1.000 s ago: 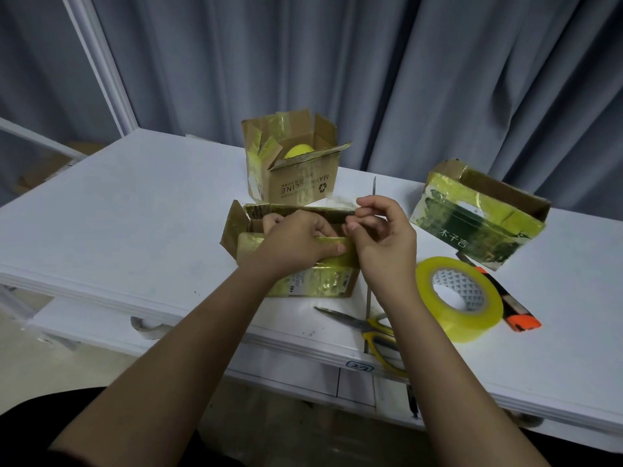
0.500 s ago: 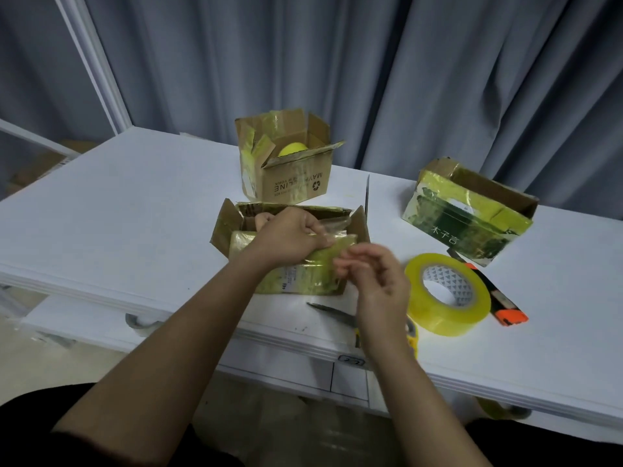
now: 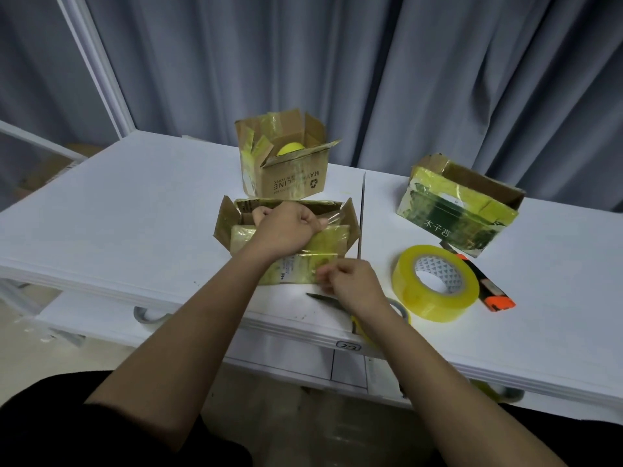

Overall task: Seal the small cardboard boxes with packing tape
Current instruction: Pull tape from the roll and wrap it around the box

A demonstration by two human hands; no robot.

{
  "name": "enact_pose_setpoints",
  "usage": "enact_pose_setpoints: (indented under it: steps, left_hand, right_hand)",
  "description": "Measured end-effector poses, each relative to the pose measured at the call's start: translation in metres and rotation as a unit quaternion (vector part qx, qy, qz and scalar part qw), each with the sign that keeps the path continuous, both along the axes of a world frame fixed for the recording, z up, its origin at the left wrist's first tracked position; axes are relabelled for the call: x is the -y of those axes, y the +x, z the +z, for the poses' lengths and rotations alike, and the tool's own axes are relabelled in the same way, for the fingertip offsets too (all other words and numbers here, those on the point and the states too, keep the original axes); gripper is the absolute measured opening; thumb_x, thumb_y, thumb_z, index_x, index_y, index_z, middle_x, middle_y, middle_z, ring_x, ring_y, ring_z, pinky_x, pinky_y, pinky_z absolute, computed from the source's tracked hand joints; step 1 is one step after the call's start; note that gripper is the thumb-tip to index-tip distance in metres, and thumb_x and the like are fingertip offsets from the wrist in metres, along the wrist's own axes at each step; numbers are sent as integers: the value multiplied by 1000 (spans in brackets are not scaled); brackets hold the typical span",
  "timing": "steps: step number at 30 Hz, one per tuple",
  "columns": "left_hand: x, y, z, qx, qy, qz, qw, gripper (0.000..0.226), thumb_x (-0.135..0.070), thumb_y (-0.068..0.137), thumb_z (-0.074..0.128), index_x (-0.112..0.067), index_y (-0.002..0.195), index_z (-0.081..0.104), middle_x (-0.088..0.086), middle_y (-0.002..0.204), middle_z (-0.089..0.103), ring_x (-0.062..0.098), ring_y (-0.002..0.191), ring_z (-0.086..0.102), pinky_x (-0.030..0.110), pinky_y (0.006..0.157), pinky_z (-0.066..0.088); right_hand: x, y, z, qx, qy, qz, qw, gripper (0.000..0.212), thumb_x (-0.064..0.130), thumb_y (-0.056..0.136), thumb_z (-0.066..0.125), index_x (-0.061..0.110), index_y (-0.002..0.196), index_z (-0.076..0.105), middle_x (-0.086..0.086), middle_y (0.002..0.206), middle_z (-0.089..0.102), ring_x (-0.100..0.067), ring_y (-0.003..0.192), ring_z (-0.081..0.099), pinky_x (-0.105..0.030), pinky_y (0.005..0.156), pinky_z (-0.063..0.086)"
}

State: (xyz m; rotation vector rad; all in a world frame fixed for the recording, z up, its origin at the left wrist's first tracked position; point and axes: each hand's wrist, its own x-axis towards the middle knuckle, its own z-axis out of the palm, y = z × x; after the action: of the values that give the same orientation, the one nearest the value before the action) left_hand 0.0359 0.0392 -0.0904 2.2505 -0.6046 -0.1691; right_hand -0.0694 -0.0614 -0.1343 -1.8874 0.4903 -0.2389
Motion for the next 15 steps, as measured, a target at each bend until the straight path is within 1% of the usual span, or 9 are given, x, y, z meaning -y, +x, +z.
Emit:
enact_pose_setpoints:
  steps: [2,3,4,5,7,8,10,12,15]
  left_hand:
    - [-1,0,-1,-4,-2,-1,1000,45,-49,88,60,-25,50,54,-15,46,41,12,93,46,29,80,14]
    - [-2,0,-1,-2,-4,-2,1000,46,-50,87,59,-25,49,54,-15,46,41,15,96,47,29,81,14]
    - [-2,-1,-1,-2,-6,-2,1000,45,-51,87,59,-24,50,55,-14,46,41,16,98,49,29,82,14]
    - [-2,-1,-1,-2,-9,-4,1000,45,-53,87,58,-23,53,57,-14,47,42,16,98,50,30,82,15]
    - [-2,-3,-1,2,-15,-5,1000,46,-58,85,56,-21,58,59,-13,47,41,14,92,51,31,81,16]
    - [-2,-4,-1,6,-19,-4,1000,47,-60,85,55,-21,59,59,-13,46,40,13,87,50,32,81,17]
    - [-2,-6,-3,9,-30,3,1000,48,-61,83,56,-18,62,64,-13,45,41,9,84,49,32,84,20]
    - [-4,-6,-5,4,-40,17,999,49,-63,81,57,-17,66,68,-12,45,44,1,81,46,32,87,20]
    - [-3,-6,-3,9,-25,20,999,55,-66,79,55,-15,62,64,-10,47,44,1,73,50,31,82,15]
  right_hand:
    - [3,-17,2,62,-109,-20,992,35,0,83,46,20,65,68,11,70,68,0,62,59,-17,61,45]
    - [6,-23,7,119,-135,-36,983,31,1,81,48,22,66,66,15,68,65,2,59,55,-11,56,39]
    - [9,-25,14,172,-163,-47,971,25,4,80,50,23,72,63,17,71,63,3,64,53,-8,57,35]
    - [14,-23,21,203,-196,-49,958,20,7,78,52,25,81,59,19,79,59,3,75,52,-8,63,36]
    - [23,-11,34,197,-270,-27,942,29,10,78,58,23,102,52,17,100,51,-4,103,45,-14,86,33]
    - [28,-4,38,164,-310,-4,936,37,12,77,62,20,110,49,13,108,50,-9,114,40,-20,93,27]
    - [35,8,42,90,-374,42,922,53,21,76,69,16,121,41,8,114,55,-13,124,34,-26,99,17]
    - [39,15,40,63,-373,66,923,61,28,76,74,19,125,38,11,105,59,-12,125,33,-30,106,8]
    - [43,16,31,85,-364,59,926,62,30,75,77,23,125,42,19,83,52,-9,124,35,-34,111,-8]
